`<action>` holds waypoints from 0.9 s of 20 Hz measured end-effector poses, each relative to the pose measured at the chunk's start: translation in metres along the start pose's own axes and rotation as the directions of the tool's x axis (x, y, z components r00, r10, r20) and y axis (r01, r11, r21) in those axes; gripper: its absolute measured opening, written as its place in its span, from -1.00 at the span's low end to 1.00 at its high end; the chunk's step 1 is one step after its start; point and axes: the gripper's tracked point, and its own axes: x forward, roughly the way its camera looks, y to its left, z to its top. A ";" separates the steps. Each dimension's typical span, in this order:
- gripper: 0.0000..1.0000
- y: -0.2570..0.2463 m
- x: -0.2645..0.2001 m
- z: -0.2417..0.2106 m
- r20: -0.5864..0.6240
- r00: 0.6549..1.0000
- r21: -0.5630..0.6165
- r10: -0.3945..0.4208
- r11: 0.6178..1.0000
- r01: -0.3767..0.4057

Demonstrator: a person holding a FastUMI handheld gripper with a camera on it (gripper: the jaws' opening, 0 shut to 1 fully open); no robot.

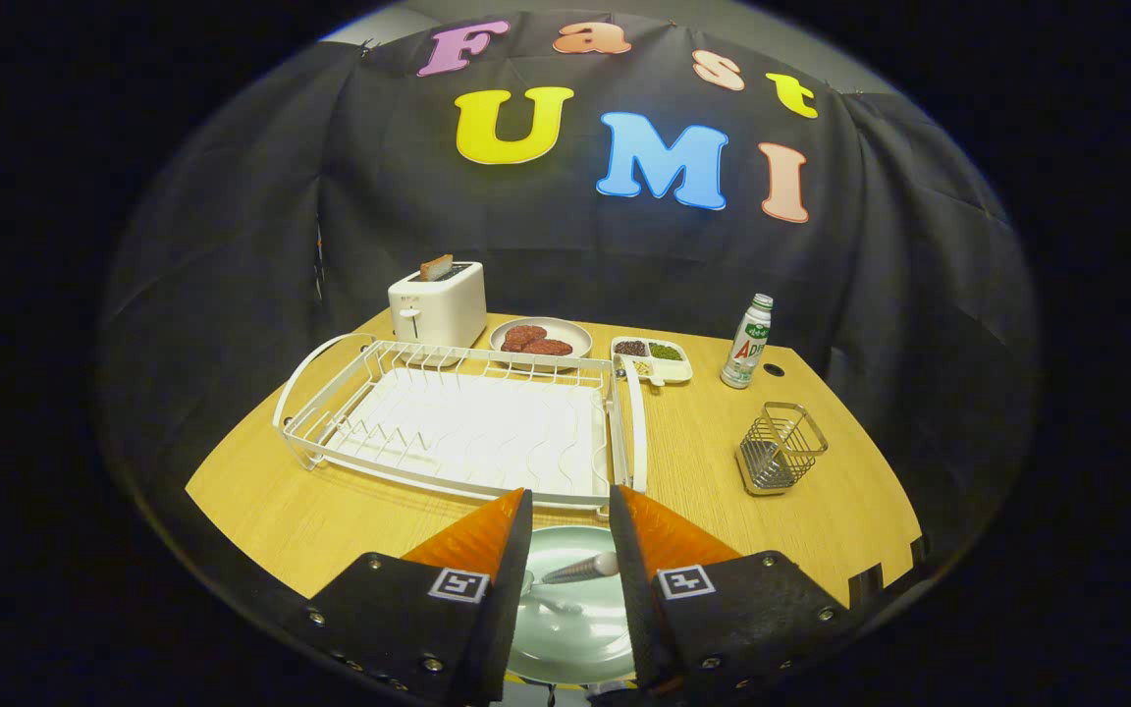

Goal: Take the plate from the dish rack, then take the spoon from the basket and place it into the plate.

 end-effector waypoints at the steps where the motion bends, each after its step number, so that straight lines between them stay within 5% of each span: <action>1: -0.04 -0.002 0.000 0.001 0.001 1.000 0.003 0.001 1.000 -0.001; 15: -0.04 -0.020 0.007 0.034 0.055 0.998 -0.006 -0.009 1.000 0.009; 16: 0.18 -0.019 0.006 0.039 0.071 0.997 -0.002 -0.003 1.000 0.003; 18: 0.95 -0.021 0.009 0.049 0.109 0.994 0.007 -0.007 1.000 0.006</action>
